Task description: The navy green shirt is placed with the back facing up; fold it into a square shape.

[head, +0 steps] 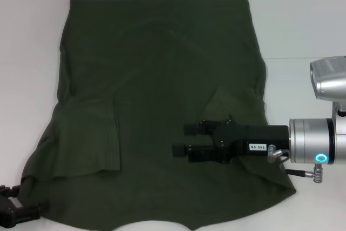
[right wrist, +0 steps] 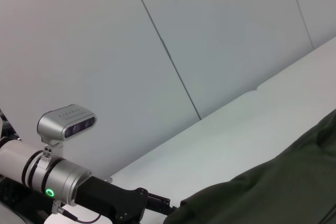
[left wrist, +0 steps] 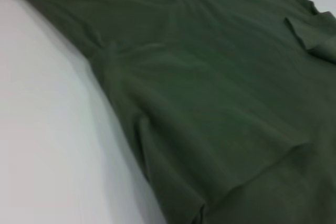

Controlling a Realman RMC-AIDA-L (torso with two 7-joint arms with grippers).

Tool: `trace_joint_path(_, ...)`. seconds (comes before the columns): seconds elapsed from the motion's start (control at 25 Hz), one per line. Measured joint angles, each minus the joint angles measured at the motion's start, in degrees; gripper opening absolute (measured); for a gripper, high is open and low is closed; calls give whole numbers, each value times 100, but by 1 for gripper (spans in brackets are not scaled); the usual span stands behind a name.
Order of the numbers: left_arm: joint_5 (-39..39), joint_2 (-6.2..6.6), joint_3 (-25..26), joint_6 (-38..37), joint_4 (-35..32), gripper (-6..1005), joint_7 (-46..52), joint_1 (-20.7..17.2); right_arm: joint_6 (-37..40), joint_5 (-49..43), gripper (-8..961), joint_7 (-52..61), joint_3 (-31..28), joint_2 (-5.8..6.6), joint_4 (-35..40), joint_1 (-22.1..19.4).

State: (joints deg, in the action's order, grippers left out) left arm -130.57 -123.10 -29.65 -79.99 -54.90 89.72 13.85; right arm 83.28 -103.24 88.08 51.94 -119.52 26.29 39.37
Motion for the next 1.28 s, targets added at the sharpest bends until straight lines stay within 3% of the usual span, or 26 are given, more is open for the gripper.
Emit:
trace_joint_path(0.84, -12, 43, -37, -95, -44, 690, 203, 174, 4, 70, 866, -28, -9, 0, 25, -71)
trace_joint_path(0.92, -12, 44, -31, -111, -47, 481, 219, 179, 4, 82, 866, -29, -9, 0, 25, -81)
trace_joint_path(1.28, 13, 4, -8, -354, -181, 114, 346, 220, 4, 103, 866, 77, -9, 44, 29, -139)
